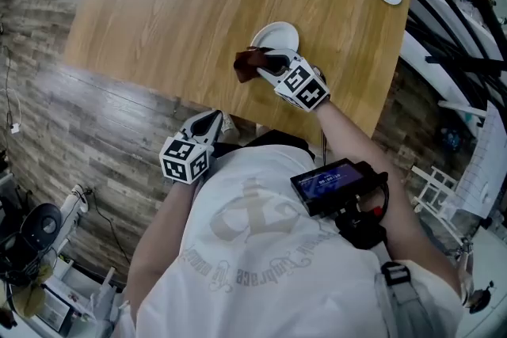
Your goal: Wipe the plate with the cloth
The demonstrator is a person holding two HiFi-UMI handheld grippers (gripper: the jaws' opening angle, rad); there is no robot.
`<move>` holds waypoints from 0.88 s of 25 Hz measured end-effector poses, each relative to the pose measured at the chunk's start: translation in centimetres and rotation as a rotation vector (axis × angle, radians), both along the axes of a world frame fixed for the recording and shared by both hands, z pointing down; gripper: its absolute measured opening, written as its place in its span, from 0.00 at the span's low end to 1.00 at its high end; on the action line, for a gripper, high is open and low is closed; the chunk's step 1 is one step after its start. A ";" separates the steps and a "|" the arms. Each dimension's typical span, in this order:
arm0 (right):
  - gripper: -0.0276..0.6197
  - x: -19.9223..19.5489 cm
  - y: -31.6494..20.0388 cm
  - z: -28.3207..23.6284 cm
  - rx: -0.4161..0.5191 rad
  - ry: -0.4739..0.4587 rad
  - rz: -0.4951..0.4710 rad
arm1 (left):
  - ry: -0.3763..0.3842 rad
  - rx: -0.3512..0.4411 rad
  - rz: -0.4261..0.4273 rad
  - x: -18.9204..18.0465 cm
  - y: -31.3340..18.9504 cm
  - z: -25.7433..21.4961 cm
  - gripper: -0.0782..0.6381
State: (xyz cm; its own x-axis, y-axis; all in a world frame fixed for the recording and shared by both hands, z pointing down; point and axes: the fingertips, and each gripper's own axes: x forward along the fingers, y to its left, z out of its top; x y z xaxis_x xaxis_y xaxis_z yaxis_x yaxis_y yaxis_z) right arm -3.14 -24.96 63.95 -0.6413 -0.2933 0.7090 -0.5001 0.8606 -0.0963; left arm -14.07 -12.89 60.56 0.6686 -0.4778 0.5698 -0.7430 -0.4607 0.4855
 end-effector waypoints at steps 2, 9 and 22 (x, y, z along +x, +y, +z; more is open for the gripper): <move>0.23 1.2 0.9 0.2 -0.016 0.004 0.024 | 0.014 0.002 0.009 0.0 -0.4 0.0 0.13; 0.23 6.4 1.5 -2.1 0.009 -0.072 0.276 | 0.029 0.068 0.088 0.9 -2.6 -1.3 0.13; 0.23 9.3 5.4 -9.5 0.121 -0.345 0.504 | 0.064 0.206 0.191 4.0 -6.5 -6.1 0.13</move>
